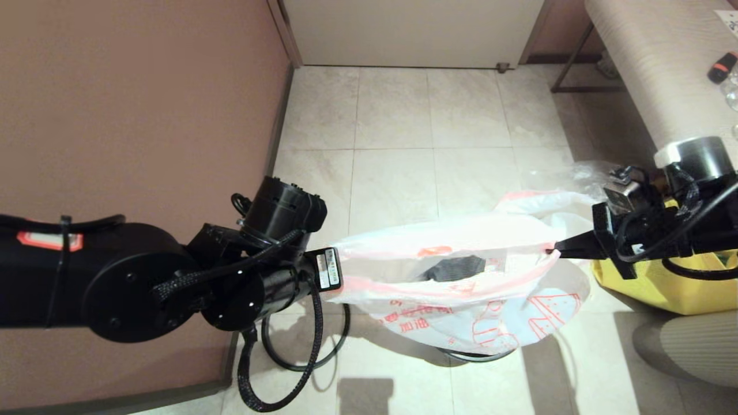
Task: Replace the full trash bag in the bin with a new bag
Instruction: Put the new garbage bag on the trash can
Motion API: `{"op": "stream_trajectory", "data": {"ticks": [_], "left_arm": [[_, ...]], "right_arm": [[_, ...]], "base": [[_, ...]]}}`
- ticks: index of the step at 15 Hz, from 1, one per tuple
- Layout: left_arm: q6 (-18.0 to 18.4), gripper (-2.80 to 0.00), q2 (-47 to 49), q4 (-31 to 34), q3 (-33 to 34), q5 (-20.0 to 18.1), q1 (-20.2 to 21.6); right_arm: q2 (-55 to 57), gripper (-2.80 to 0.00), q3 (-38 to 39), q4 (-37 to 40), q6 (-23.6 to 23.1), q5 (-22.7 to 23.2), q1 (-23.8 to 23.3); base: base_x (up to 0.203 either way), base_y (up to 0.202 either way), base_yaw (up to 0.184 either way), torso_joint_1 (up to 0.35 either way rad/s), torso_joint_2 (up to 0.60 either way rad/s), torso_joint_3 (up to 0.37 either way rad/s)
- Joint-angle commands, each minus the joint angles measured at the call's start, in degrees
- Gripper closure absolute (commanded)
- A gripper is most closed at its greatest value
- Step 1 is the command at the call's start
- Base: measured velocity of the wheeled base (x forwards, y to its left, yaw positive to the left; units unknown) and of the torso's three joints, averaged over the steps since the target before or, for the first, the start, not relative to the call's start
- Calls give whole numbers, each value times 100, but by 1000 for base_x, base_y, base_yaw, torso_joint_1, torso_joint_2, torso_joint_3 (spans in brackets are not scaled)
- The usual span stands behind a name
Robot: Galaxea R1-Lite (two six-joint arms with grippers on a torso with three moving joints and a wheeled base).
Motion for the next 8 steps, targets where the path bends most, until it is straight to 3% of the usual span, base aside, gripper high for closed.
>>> {"op": "stream_trajectory", "data": {"ticks": [1, 5, 8], "left_arm": [[-19, 0, 18, 13, -28, 31, 10], [26, 0, 17, -21, -20, 47, 131], [23, 0, 19, -21, -11, 52, 92]], "right_arm": [[632, 0, 43, -274, 4, -410, -147], [766, 0, 451, -772, -551, -1612, -311], [1055, 0, 496, -834, -728, -1974, 1]], "base": [[0, 0, 0, 0, 0, 0], [0, 0, 0, 0, 0, 0], [0, 0, 0, 0, 0, 0]]}}
